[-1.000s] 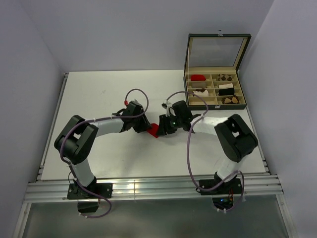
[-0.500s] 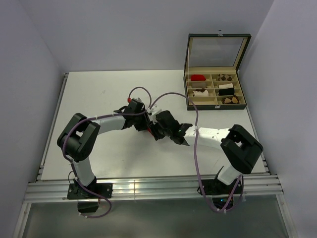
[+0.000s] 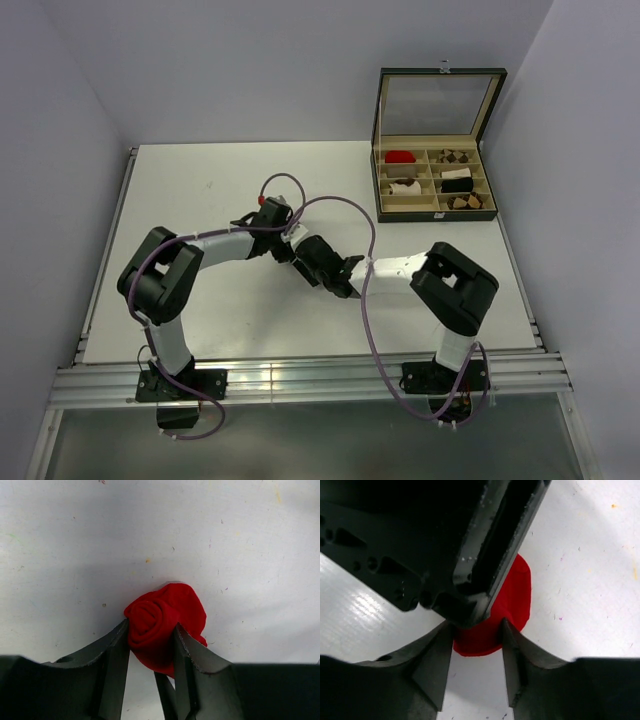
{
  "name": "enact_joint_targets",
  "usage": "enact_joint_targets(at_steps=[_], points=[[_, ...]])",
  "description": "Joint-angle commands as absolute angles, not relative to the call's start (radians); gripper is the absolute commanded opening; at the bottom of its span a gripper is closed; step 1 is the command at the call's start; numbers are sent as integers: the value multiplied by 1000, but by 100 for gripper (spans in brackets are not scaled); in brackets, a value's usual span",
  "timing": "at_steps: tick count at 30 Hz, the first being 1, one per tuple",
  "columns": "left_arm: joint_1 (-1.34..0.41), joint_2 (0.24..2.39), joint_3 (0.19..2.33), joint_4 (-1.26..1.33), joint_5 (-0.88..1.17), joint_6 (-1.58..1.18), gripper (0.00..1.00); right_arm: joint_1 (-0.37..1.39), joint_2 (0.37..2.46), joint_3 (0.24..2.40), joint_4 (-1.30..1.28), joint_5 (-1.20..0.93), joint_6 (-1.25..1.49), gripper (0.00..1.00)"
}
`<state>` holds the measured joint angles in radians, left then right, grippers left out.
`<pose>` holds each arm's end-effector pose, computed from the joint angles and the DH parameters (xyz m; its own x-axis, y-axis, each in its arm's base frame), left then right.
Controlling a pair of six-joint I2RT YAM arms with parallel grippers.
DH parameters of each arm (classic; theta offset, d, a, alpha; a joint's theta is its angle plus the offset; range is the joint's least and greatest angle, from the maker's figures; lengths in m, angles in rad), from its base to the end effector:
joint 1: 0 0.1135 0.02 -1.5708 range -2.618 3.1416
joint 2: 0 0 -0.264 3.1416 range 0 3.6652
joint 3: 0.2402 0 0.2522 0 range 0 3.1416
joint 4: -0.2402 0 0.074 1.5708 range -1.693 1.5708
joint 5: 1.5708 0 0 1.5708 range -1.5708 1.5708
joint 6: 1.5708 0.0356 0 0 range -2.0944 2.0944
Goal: Roll the socks
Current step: Roll the sock at the center of the board.
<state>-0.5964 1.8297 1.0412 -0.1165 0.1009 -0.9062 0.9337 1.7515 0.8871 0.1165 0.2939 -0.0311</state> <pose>0.3044 -0.2110 0.1512 -0.8817 -0.3480 -0.3186 -0.1358 0.8338 -0.5351 0.2173 0.2763 0.1523 -0.3844 -0.5694 -0.7266 -0.6553 0.7227 -0.2197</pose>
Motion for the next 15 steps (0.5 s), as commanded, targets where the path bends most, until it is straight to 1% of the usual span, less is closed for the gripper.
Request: enact_joint_targets(at_steps=[1, 2, 3, 4, 5, 6, 8, 10, 11, 13, 15], points=[[-604, 1867, 1037, -190, 95, -867, 41, 940, 1822, 905, 107, 282, -37, 46], [-604, 1864, 1037, -190, 94, -864, 41, 940, 1827, 904, 103, 275, -29, 37], [-604, 1862, 1037, -190, 92, -862, 42, 940, 1830, 904, 100, 269, -26, 31], [-604, 1861, 1038, -190, 89, -865, 43, 939, 1832, 904, 81, 244, -22, 22], [-604, 1852, 1039, -190, 84, -864, 45, 936, 1830, 908, 68, 229, -12, 4], [-604, 1847, 1037, -190, 81, -870, 49, 927, 1827, 910, 54, 209, -8, 0], [-604, 1826, 1032, -187, 69, -874, 55, 910, 1809, 913, 11, 114, 27, 0], [-603, 1806, 1026, -179, 60, -882, 59, 865, 1799, 917, -32, 22, 60, 0], [-601, 1787, 1023, -178, 48, -893, 62, 848, 1792, 925, -46, -70, 69, 0], [-598, 1766, 1011, -170, 34, -907, 65, 803, 1790, 933, -86, -130, 95, 0], [-594, 1735, 994, -167, 11, -936, 67, 775, 1807, 962, -123, -234, 107, 0]])
